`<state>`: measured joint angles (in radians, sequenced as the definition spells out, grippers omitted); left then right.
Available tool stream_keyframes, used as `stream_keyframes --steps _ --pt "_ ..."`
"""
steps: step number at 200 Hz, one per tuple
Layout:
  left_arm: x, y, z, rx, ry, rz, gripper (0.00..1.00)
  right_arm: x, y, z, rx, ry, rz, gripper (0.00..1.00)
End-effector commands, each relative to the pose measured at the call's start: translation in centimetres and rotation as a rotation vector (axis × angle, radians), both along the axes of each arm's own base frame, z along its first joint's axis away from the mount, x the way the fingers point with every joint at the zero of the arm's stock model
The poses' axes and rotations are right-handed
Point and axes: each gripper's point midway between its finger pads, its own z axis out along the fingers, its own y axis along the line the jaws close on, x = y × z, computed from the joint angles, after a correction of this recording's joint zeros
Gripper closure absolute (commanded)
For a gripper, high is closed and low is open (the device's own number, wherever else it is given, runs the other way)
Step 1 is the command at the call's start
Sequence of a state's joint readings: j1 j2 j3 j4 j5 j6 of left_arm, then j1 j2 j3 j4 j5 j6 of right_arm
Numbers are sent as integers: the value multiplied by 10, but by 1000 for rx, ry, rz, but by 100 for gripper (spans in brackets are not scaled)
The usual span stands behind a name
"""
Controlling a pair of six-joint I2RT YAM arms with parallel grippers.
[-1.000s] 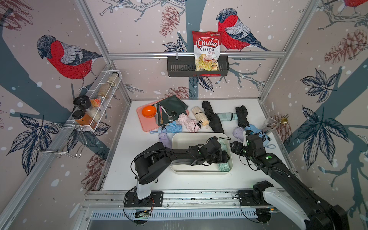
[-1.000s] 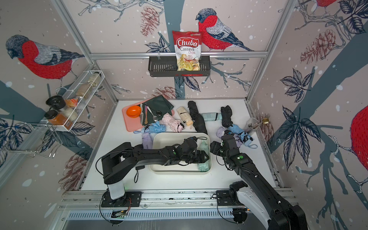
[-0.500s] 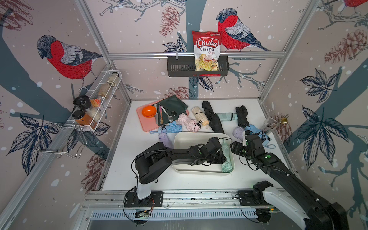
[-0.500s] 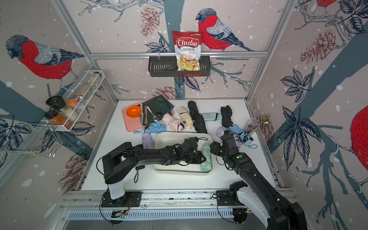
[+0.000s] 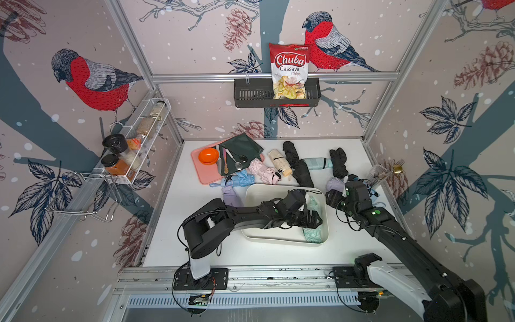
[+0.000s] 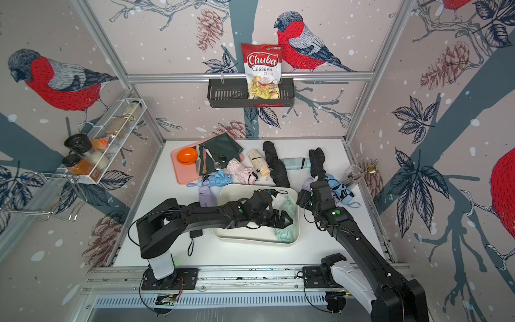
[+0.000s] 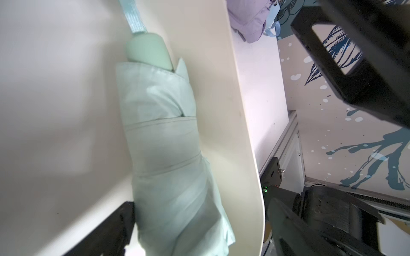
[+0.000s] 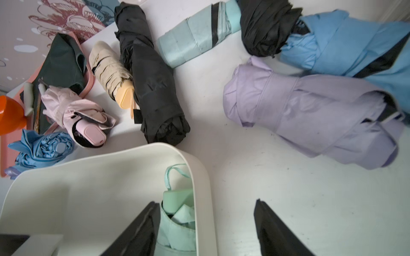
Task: Put the umbrella into the storage box
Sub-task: Place the umbrella in the storage box, then pick up the umbrella from the center of the board.
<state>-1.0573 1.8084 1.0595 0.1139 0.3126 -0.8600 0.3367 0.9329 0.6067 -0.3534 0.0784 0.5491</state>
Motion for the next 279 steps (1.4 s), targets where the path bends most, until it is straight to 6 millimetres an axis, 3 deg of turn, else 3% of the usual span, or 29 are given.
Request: stream_keyframes --steps 1,30,40,69,129,147,168,202,247,279 --pt "8 10 4 16 -51 1 2 7 -11 8 -37 -13 -33 29" --pt "23 33 4 44 -51 74 2 13 -16 14 -46 -15 -52 29" --pt "24 50 -6 89 -43 108 2 14 -16 15 -48 -15 -53 29" --pt "39 97 3 215 -129 247 1 14 -17 19 -47 -22 -56 27" --pt "61 243 62 397 -318 698 1 13 -20 20 -42 -49 -68 21" --pt "66 286 66 382 -315 812 2 14 -23 20 -54 -54 -83 17" --pt "79 320 65 320 -304 893 1 18 -27 20 -65 -59 -104 15" --pt "109 348 55 302 -259 960 2 32 -28 25 -59 -57 -131 14" --pt "141 337 33 375 -200 901 5 54 -24 20 -58 19 -156 12" --pt "149 332 6 413 -137 882 8 63 -19 6 -50 59 -160 10"
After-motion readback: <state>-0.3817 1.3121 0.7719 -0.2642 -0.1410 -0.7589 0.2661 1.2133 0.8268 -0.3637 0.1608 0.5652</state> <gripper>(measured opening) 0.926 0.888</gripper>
